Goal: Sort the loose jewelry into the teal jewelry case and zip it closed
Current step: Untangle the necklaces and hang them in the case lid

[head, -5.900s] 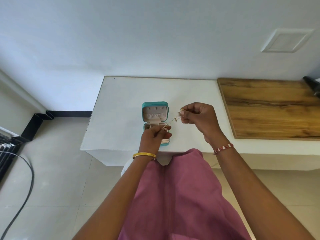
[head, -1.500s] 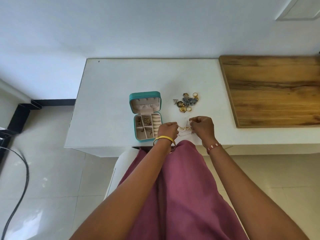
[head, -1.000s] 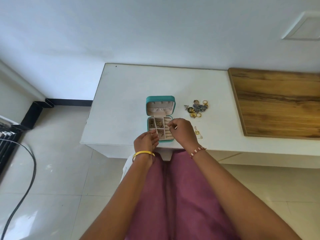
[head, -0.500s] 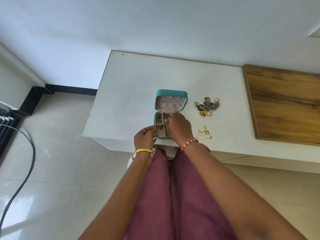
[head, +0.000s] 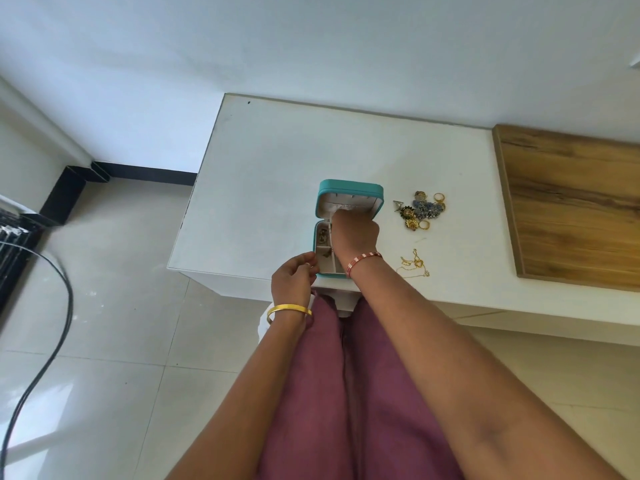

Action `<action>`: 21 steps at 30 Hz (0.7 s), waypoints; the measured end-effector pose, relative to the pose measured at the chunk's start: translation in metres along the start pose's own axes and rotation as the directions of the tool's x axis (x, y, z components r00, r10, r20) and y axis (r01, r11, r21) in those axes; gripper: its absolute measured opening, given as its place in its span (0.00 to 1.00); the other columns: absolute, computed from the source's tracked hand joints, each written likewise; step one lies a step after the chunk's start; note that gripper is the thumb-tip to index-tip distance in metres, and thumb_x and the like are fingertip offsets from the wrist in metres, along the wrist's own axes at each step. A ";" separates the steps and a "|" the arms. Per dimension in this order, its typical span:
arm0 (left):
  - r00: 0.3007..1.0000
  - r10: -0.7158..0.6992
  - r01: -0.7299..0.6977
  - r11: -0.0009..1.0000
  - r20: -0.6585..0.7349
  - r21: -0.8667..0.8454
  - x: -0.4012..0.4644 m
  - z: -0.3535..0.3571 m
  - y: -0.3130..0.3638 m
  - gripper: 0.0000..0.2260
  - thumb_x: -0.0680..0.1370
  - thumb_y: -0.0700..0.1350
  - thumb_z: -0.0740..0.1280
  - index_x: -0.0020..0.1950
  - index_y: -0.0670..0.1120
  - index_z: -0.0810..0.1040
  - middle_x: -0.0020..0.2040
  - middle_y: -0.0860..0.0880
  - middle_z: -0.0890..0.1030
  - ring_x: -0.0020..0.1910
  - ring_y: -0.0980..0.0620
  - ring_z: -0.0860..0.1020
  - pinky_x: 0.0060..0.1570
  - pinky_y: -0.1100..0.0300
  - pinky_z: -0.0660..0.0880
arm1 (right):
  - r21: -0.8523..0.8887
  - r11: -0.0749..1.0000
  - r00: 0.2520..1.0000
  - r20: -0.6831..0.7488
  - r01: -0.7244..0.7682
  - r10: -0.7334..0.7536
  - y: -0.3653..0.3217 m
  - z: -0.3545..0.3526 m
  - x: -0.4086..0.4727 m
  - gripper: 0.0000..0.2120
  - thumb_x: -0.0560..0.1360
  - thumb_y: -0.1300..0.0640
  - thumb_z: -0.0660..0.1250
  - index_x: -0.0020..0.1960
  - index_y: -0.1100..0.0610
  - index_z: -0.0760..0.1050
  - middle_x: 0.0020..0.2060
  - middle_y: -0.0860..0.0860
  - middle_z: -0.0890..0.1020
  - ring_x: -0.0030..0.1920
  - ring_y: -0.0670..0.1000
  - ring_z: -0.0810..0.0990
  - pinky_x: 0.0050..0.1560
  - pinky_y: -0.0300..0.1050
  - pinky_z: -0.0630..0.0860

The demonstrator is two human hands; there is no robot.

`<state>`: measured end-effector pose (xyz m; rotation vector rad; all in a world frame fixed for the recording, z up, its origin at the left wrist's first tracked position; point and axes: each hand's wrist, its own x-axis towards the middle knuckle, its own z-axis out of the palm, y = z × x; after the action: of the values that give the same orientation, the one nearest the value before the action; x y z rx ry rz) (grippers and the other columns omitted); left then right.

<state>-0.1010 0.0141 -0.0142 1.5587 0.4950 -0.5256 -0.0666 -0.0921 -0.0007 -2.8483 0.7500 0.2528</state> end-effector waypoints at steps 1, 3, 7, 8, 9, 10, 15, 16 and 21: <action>1.000 0.004 -0.004 1.000 0.003 -0.003 0.000 0.000 0.000 0.14 0.76 0.32 0.57 0.56 0.39 0.78 0.50 0.45 0.80 0.49 0.48 0.79 0.56 0.56 0.75 | 0.040 0.998 0.999 0.019 -0.048 0.047 0.001 0.000 0.001 0.13 0.78 0.67 0.53 0.55 0.62 0.74 0.52 0.57 0.80 0.55 0.58 0.78 0.51 0.48 0.74; 1.000 0.009 -0.009 1.000 0.006 -0.015 0.000 0.000 0.000 0.14 0.76 0.32 0.57 0.54 0.40 0.79 0.49 0.45 0.81 0.48 0.48 0.79 0.56 0.55 0.75 | 0.131 0.982 0.990 0.056 -0.137 0.130 0.005 0.000 0.004 0.12 0.77 0.65 0.55 0.57 0.63 0.74 0.54 0.58 0.80 0.56 0.58 0.78 0.51 0.48 0.74; 1.000 0.024 -0.023 1.000 0.018 -0.011 0.000 -0.002 0.000 0.13 0.76 0.32 0.58 0.51 0.44 0.79 0.48 0.46 0.80 0.47 0.48 0.79 0.55 0.55 0.76 | 0.288 0.949 0.991 0.069 -0.129 0.114 0.015 0.004 0.005 0.07 0.73 0.59 0.65 0.49 0.61 0.76 0.45 0.57 0.81 0.48 0.57 0.80 0.41 0.43 0.71; 0.999 0.030 -0.030 1.000 0.025 -0.002 0.000 -0.002 -0.001 0.13 0.76 0.32 0.58 0.49 0.45 0.79 0.47 0.46 0.81 0.48 0.48 0.79 0.56 0.54 0.76 | 0.364 0.924 0.993 0.058 -0.115 0.101 0.019 0.003 0.005 0.05 0.72 0.58 0.66 0.41 0.60 0.76 0.38 0.56 0.80 0.42 0.55 0.80 0.37 0.39 0.68; 0.998 0.043 -0.044 0.999 0.034 0.013 0.000 -0.002 -0.001 0.12 0.75 0.33 0.59 0.48 0.46 0.79 0.47 0.46 0.81 0.48 0.47 0.79 0.56 0.52 0.76 | 0.443 0.891 0.995 0.044 -0.102 0.093 0.022 0.000 0.003 0.09 0.70 0.58 0.67 0.33 0.58 0.73 0.30 0.53 0.77 0.36 0.52 0.77 0.33 0.37 0.65; 0.997 0.062 -0.063 0.997 0.043 0.042 -0.001 -0.002 -0.001 0.12 0.75 0.34 0.60 0.48 0.47 0.79 0.48 0.45 0.81 0.49 0.46 0.79 0.57 0.50 0.76 | 0.517 0.851 0.996 0.026 -0.088 0.087 0.026 -0.002 0.001 0.14 0.70 0.60 0.67 0.27 0.56 0.69 0.25 0.50 0.73 0.31 0.50 0.73 0.30 0.37 0.63; 0.967 0.222 -0.245 0.945 0.124 0.215 -0.013 0.002 0.004 0.13 0.75 0.35 0.60 0.56 0.44 0.78 0.57 0.44 0.80 0.58 0.44 0.77 0.60 0.52 0.73 | 0.865 0.481 0.986 0.080 -0.140 0.143 0.038 -0.030 -0.017 0.06 0.70 0.65 0.65 0.35 0.64 0.77 0.33 0.59 0.79 0.37 0.58 0.80 0.41 0.50 0.78; 0.951 0.271 -0.300 0.925 0.150 0.232 -0.017 0.003 0.008 0.14 0.76 0.35 0.60 0.60 0.43 0.76 0.59 0.45 0.79 0.59 0.46 0.76 0.60 0.58 0.71 | 0.904 0.394 0.984 0.123 -0.166 0.132 0.039 -0.036 -0.024 0.06 0.71 0.65 0.64 0.36 0.63 0.76 0.36 0.60 0.80 0.38 0.57 0.80 0.42 0.49 0.79; 0.838 0.437 -0.527 0.803 0.327 0.278 -0.027 0.020 0.032 0.19 0.76 0.36 0.59 0.67 0.44 0.70 0.63 0.46 0.76 0.57 0.49 0.75 0.55 0.65 0.70 | 0.988 0.013 0.987 0.157 -0.157 -0.031 0.038 -0.072 -0.055 0.10 0.74 0.69 0.60 0.36 0.61 0.75 0.32 0.57 0.82 0.33 0.53 0.81 0.41 0.44 0.80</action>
<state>-0.1038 -0.0076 0.0263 1.8548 -0.2196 -0.4116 -0.1245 -0.1146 0.0751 -1.3061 0.6004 -0.1057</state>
